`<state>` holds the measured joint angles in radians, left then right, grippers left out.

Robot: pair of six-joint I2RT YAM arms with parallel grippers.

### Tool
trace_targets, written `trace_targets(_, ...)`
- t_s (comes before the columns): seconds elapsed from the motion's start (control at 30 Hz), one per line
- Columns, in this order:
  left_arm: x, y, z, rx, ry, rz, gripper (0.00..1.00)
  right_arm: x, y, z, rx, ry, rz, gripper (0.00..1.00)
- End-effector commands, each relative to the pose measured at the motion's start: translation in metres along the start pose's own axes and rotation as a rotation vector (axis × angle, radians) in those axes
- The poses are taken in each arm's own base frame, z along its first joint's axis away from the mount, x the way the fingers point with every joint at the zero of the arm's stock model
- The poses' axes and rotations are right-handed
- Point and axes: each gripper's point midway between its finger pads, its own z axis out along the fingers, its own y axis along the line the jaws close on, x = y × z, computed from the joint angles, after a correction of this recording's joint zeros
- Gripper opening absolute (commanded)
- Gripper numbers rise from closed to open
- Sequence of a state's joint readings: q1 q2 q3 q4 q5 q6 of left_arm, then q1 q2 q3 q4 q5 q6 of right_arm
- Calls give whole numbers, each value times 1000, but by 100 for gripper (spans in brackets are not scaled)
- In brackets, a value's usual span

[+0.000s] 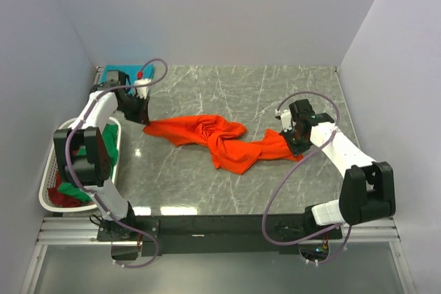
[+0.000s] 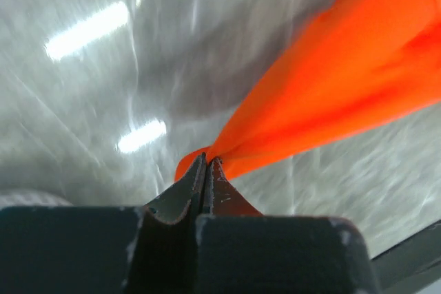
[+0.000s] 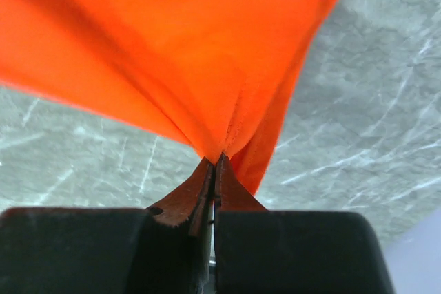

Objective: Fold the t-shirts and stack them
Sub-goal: Flatten the tshirt out

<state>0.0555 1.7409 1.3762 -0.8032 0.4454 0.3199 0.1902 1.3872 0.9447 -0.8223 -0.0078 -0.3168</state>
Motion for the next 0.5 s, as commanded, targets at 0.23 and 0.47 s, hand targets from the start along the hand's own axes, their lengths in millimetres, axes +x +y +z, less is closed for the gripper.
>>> trace_targets(0.23,111,13,-4,-88,280,160,1,48,9,-7,-64,128,-165,0)
trace_targets(0.47,97,-9,-17,32,248,239,18,50,10,-22,-74,101,-211,19)
